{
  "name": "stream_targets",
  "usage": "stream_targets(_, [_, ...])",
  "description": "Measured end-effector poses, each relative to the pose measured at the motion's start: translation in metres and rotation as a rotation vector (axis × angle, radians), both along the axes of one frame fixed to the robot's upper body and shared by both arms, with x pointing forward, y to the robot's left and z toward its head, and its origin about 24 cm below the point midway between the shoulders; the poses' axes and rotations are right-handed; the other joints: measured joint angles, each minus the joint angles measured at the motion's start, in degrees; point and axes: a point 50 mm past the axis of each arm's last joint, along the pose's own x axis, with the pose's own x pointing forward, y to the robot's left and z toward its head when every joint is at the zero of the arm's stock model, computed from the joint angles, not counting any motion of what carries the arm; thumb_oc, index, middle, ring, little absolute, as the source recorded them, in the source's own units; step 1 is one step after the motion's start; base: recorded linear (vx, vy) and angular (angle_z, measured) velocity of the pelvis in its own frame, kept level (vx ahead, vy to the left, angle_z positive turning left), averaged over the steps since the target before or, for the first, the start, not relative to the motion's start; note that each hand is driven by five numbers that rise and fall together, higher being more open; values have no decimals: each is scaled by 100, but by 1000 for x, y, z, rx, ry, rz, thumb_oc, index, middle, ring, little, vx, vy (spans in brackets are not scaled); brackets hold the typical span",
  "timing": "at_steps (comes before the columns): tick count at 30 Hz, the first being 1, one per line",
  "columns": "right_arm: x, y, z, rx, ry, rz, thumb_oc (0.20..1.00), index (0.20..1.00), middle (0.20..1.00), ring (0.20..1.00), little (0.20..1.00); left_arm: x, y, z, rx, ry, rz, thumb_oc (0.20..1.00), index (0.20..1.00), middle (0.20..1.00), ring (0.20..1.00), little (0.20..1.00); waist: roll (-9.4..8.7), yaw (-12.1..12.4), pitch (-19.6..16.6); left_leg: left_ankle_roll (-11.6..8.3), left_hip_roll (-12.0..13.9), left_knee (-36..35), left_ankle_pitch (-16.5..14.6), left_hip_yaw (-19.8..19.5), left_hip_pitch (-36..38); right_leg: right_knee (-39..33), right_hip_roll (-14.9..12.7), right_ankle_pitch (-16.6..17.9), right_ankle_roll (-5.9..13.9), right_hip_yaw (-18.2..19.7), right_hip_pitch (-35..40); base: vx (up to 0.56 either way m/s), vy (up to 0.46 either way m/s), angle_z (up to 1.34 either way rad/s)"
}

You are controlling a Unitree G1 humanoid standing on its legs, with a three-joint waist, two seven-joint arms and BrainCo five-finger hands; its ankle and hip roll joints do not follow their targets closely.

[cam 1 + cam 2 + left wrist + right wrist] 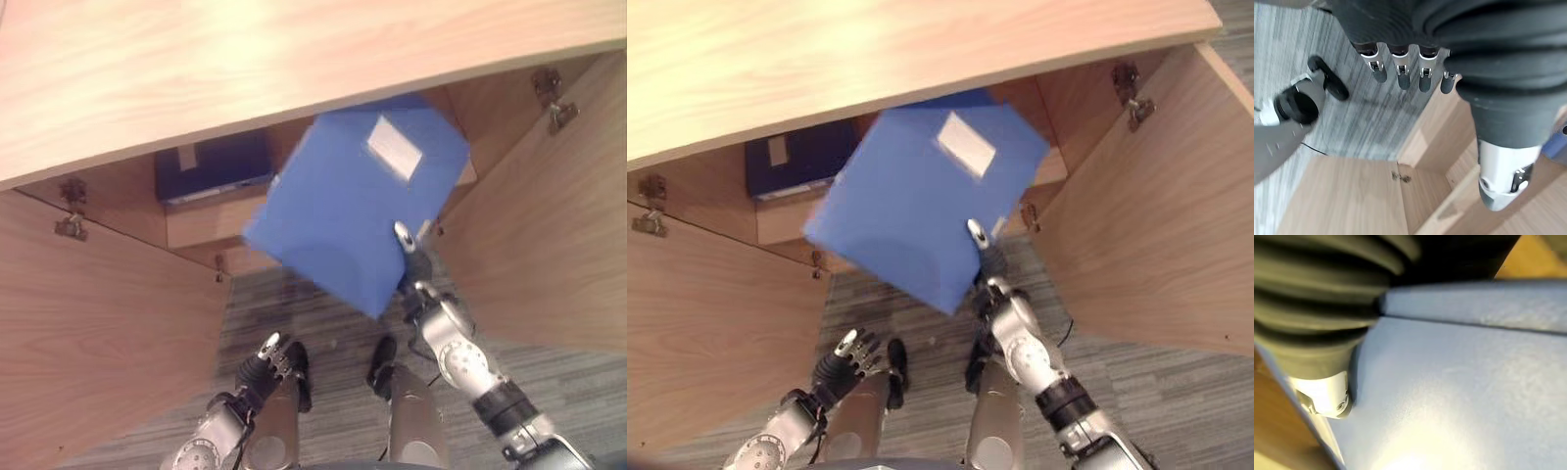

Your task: Put the empty folder in the office cabinet

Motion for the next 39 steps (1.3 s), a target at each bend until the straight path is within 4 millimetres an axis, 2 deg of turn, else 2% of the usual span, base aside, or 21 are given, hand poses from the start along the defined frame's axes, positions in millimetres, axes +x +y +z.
stream_targets(3, [3, -2, 18, 28, -66, -43, 200, 200, 200, 200, 200, 5, 9, 3, 42, -25, 20, 1000, 1000, 1000, 1000, 1000, 35, 157, 17, -46, -8, 445, -154, -161, -412, 448, -132, -182, -130, -62, -312, 11, -23, 26])
stream_targets(5, [7, -2, 28, 24, -103, -59, 200, 200, 200, 200, 200, 6, 12, 2, 59, -24, 28, 1000, 1000, 1000, 1000, 1000, 61, 172, 32, -56, -2, 716, -216, -249, -631, 607, -161, -238, -193, -68, -477, -23, -7, 22])
stream_targets(7, [10, -3, 34, 25, -122, -72, 200, 200, 200, 200, 200, 6, 13, 0, 76, -20, 26, 1000, 1000, 1000, 1000, 1000, 78, 209, 40, 20, 0, 949, -271, -278, -789, 754, -199, -292, -233, -38, -570, -17, 0, 15])
stream_targets(10, [16, -2, 45, 29, -141, -95, 200, 200, 200, 200, 200, 7, 14, 1, 84, -26, 26, 1000, 1000, 1000, 1000, 1000, 103, 244, 52, -4, 7, 1382, -480, -376, -1059, 1086, -265, -452, -229, -13, -749, -25, -15, 9])
stream_targets(11, [19, -1, 51, 31, -156, -101, 200, 200, 200, 200, 200, 8, 14, 2, 84, -32, 25, 1000, 1000, 1000, 1000, 1000, 115, 247, 59, 33, 11, 1575, -556, -400, -1222, 1251, -307, -517, -224, 0, -862, -31, 7, 18])
stream_targets(12, [26, -7, 66, 35, -192, -160, 200, 200, 200, 200, 200, 12, 16, 4, 95, -42, 32, 1000, 1000, 1000, 1000, 1000, 168, 306, 96, 60, 19, 2150, -819, -518, -1601, 1687, -407, -711, -249, 35, -1141, -35, 9, 17])
stream_targets(13, [28, -7, 70, 31, -194, -184, 200, 200, 200, 200, 200, 12, 17, 5, 104, -41, 40, 1000, 1000, 1000, 1000, 1000, 177, 324, 101, 82, 19, 2275, -841, -533, -1670, 1801, -417, -728, -242, 56, -1184, -44, 2, 11])
stream_targets(15, [43, -8, 94, 78, -214, -265, 200, 200, 200, 200, 200, 14, 18, 10, 127, -58, 51, 1000, 1000, 1000, 1000, 1000, 182, 339, 103, 103, 26, 2614, -986, -544, -1861, 2081, -481, -822, -252, 147, -1379, 0, 0, 0])
stream_targets(16, [61, -19, 125, 244, -231, -414, 200, 200, 200, 200, 200, 22, 17, 20, 141, -106, 49, 1000, 1000, 1000, 1000, 1000, 214, 437, 114, 113, 29, 2943, -1082, -587, -2130, 2367, -535, -932, -274, 194, -1602, -11, -43, 16])
stream_targets(17, [66, -36, 143, 365, -241, -548, 200, 200, 200, 200, 200, 26, 17, 25, 162, -133, 50, 1000, 1000, 1000, 1000, 1000, 234, 541, 127, 116, 19, 3262, -1154, -646, -2370, 2647, -606, -1023, -300, 224, -1794, -9, -66, 20])
stream_targets(19, [68, -49, 154, 419, -257, -623, 200, 200, 200, 200, 200, 26, 21, 26, 189, -131, 49, 1000, 1000, 1000, 1000, 1000, 263, 659, 138, 100, 15, 3509, -1205, -721, -2587, 2951, -628, -1120, -253, 295, -1964, 8, -44, 27])
stream_targets(21, [74, -67, 177, 495, -281, -715, 200, 200, 200, 200, 200, 27, 26, 27, 232, -135, 44, 1000, 1000, 1000, 1000, 1000, 350, 718, 167, 116, -31, 4147, -1419, -872, -2959, 3494, -716, -1413, -331, 363, -2220, 4, -17, 29])
stream_targets(25, [80, -84, 201, 555, -305, -794, 200, 200, 200, 200, 200, 22, 29, 26, 287, -129, 1, 1000, 1000, 1000, 1000, 1000, 368, 885, 166, 120, -39, 4453, -1473, -892, -3267, 3858, -767, -1519, -332, 469, -2551, -5, 6, 4])
stream_targets(27, [82, -92, 205, 554, -306, -825, 200, 200, 200, 200, 200, 23, 31, 26, 305, -132, -5, 1000, 1000, 1000, 1000, 1000, 368, 907, 166, 120, -46, 4513, -1473, -914, -3322, 3921, -778, -1539, -357, 468, -2600, -11, 23, 4])
stream_targets(32, [84, -96, 202, 590, -276, -827, 200, 200, 200, 200, 200, 23, 32, 26, 308, -135, -9, 1000, 1000, 1000, 1000, 1000, 372, 867, 163, 121, -44, 4508, -1473, -887, -3325, 3938, -777, -1540, -362, 502, -2638, 0, 0, 0])
stream_targets(36, [92, -111, 187, 554, -190, -890, 200, 200, 200, 200, 200, 23, 32, 26, 308, -133, -15, 1000, 1000, 1000, 1000, 1000, 375, 879, 160, 120, -42, 4495, -1472, -884, -3324, 3943, -777, -1548, -375, 502, -2644, 0, 0, 0])
stream_targets(39, [98, -114, 179, 553, -127, -897, 200, 200, 200, 200, 200, 23, 32, 26, 309, -134, -16, 1000, 1000, 1000, 1000, 1000, 381, 880, 155, 113, -43, 4469, -1466, -884, -3323, 3937, -774, -1553, -383, 501, -2646, 0, 0, 0])
